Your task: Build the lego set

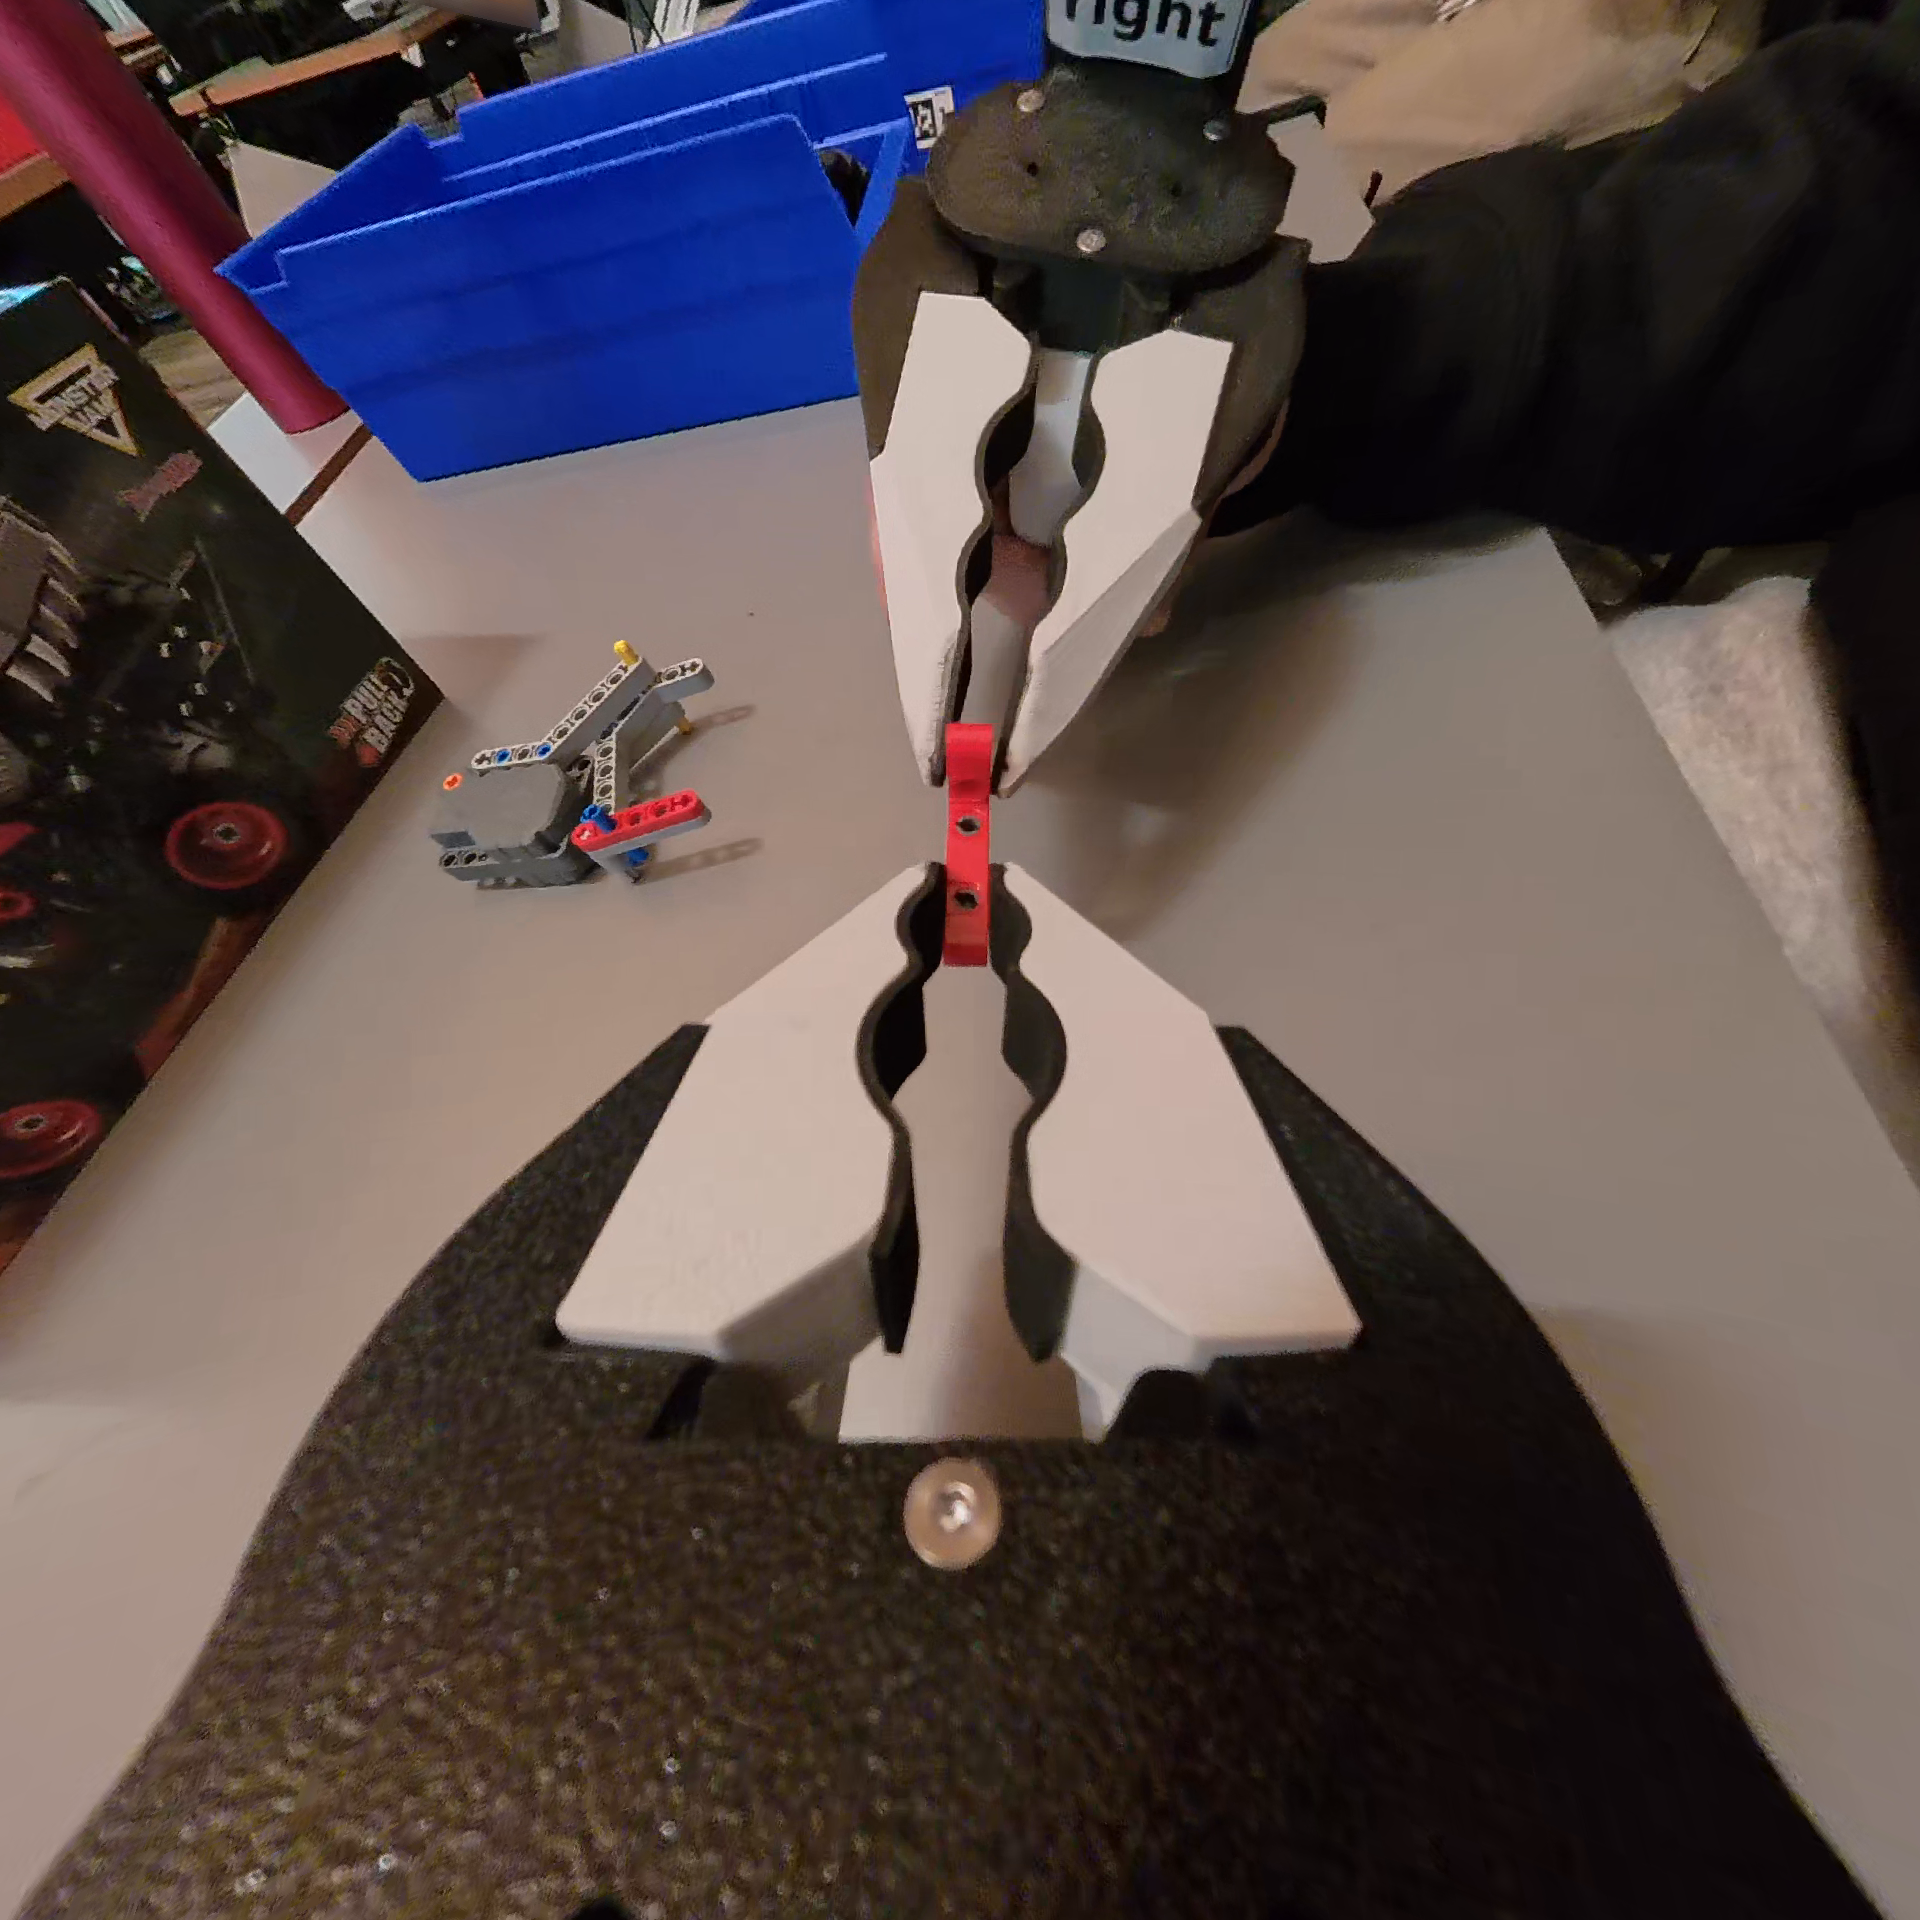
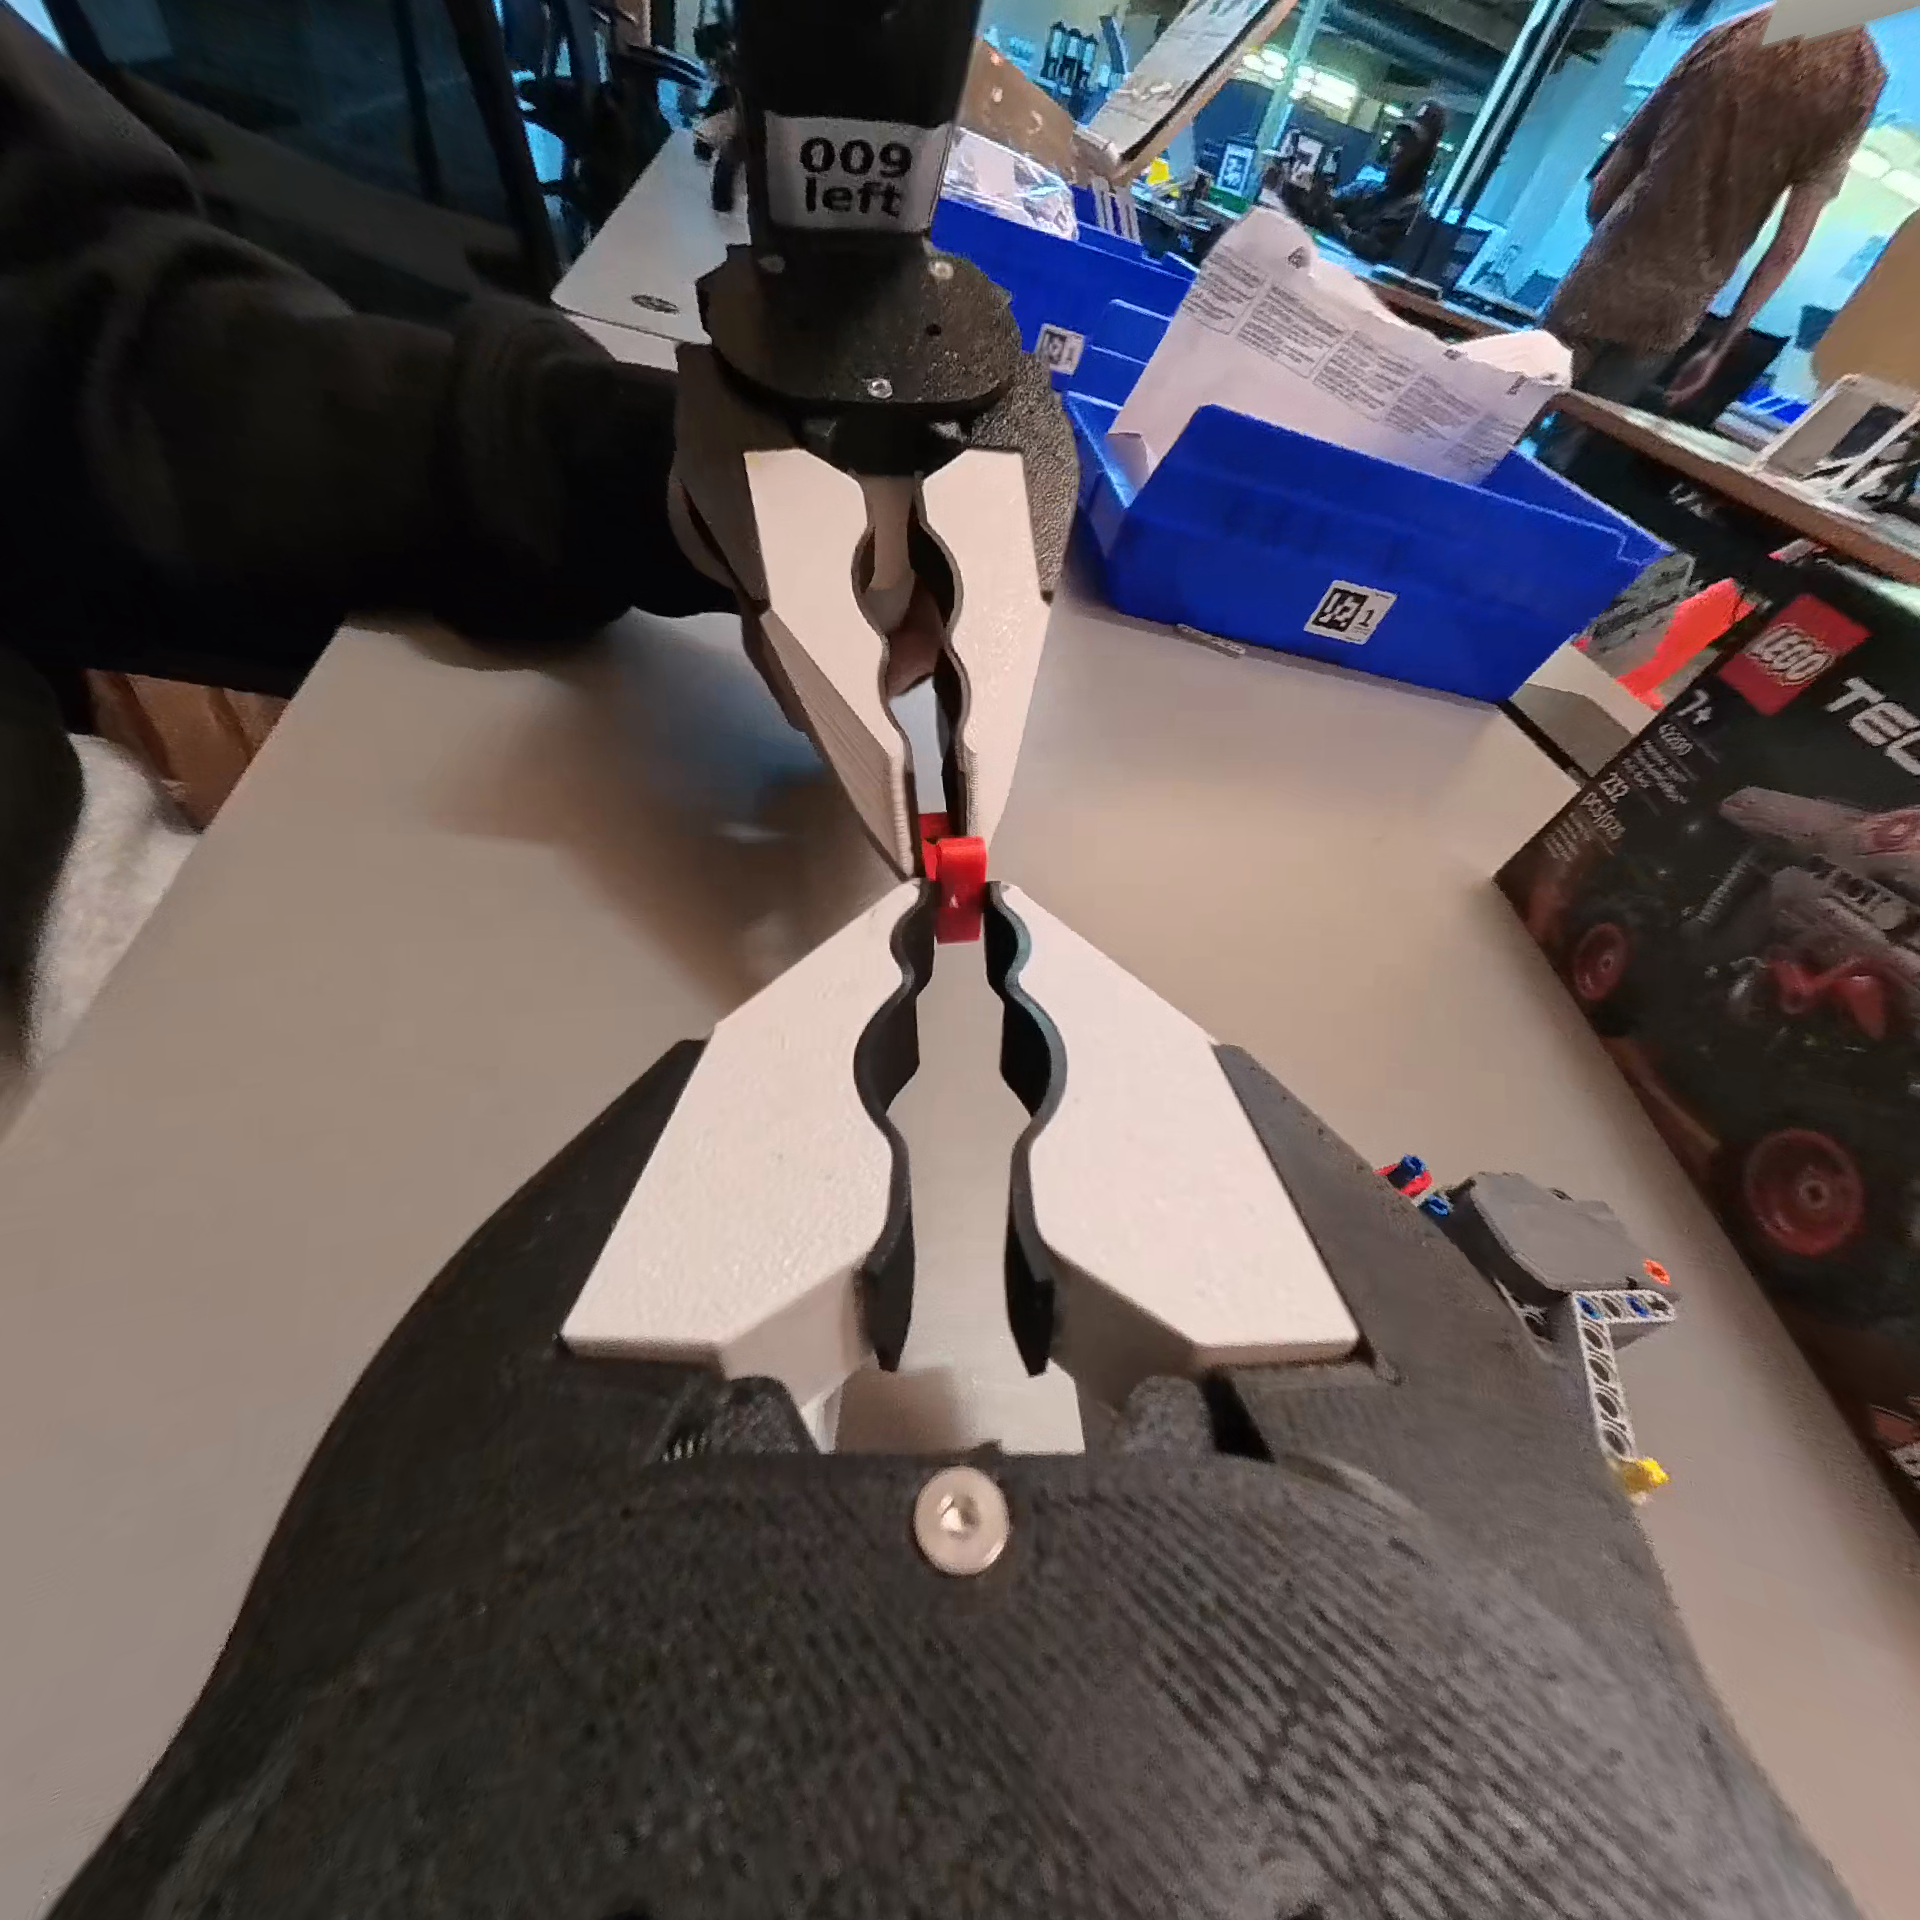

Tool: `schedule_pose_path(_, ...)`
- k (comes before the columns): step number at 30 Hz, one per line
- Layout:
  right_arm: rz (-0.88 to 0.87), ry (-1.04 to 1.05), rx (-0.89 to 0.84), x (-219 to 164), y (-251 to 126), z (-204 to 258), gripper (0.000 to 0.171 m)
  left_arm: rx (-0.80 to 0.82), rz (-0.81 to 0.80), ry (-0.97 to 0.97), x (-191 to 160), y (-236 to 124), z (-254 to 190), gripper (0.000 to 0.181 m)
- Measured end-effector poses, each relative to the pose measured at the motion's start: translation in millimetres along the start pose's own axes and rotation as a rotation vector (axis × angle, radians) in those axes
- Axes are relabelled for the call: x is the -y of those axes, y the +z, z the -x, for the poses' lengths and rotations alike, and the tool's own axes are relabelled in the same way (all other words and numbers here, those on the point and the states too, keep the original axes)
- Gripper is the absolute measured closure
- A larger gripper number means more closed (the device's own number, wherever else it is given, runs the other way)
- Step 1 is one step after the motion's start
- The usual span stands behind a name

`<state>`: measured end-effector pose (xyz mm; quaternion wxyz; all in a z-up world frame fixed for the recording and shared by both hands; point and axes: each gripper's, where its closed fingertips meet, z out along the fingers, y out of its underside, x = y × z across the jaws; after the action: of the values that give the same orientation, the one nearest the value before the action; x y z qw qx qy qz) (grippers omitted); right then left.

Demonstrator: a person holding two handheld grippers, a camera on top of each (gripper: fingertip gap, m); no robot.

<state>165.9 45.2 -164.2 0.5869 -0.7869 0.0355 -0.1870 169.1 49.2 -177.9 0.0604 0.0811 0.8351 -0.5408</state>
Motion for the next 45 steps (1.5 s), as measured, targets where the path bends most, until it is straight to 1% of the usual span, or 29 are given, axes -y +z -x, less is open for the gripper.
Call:
schedule_pose_path(10, 0.024, -0.005, 0.017, -3.0, 2.4, 2.2, 0.164, -0.001, 0.032, 0.009, -5.2, 2.2, -0.8, 0.176)
schedule_pose_path(15, 0.053, -0.001, 0.005, -6.8, 5.0, 0.3, 0.164, 0.002, 0.027, -0.039, -8.6, 2.9, 2.1, 0.174)
schedule_pose_path(16, 0.057, -0.003, -0.008, -7.4, 5.3, -1.2, 0.165, 0.005, 0.019, -0.053, -7.9, 2.4, 3.3, 0.172)
schedule_pose_path(20, 0.057, -0.042, -0.024, -8.2, 4.5, -1.4, 0.165, 0.031, -0.027, -0.155, -1.4, -0.6, 11.8, 0.147)
schedule_pose_path(23, 0.107, -0.099, -0.048, -15.3, 8.1, -1.0, 0.165, 0.057, -0.02, -0.253, -5.8, -0.1, 19.9, 0.133)
schedule_pose_path(24, 0.129, -0.124, -0.05, -18.5, 10.2, 0.6, 0.165, 0.072, -0.007, -0.272, -9.4, 0.2, 23.1, 0.134)
schedule_pose_path(26, 0.155, -0.183, -0.08, -22.0, 12.9, 1.0, 0.165, 0.095, 0.008, -0.286, -14.6, -0.2, 27.5, 0.128)
schedule_pose_path(29, 0.147, -0.22, -0.108, -19.5, 13.6, 1.3, 0.165, 0.107, 0.028, -0.304, -19.1, -1.1, 30.1, 0.124)
schedule_pose_path(34, 0.121, -0.248, -0.135, -14.0, 11.9, -1.0, 0.165, 0.104, 0.045, -0.311, -20.3, 1.5, 28.1, 0.131)
schedule_pose_path(39, 0.155, -0.369, -0.191, -12.5, 13.8, -1.7, 0.164, 0.107, 0.032, -0.32, -18.4, 2.4, 28.4, 0.133)
schedule_pose_path(45, 0.231, -0.513, -0.199, -20.0, 21.1, 4.6, 0.164, 0.109, 0.059, -0.318, -23.2, 4.2, 28.0, 0.134)
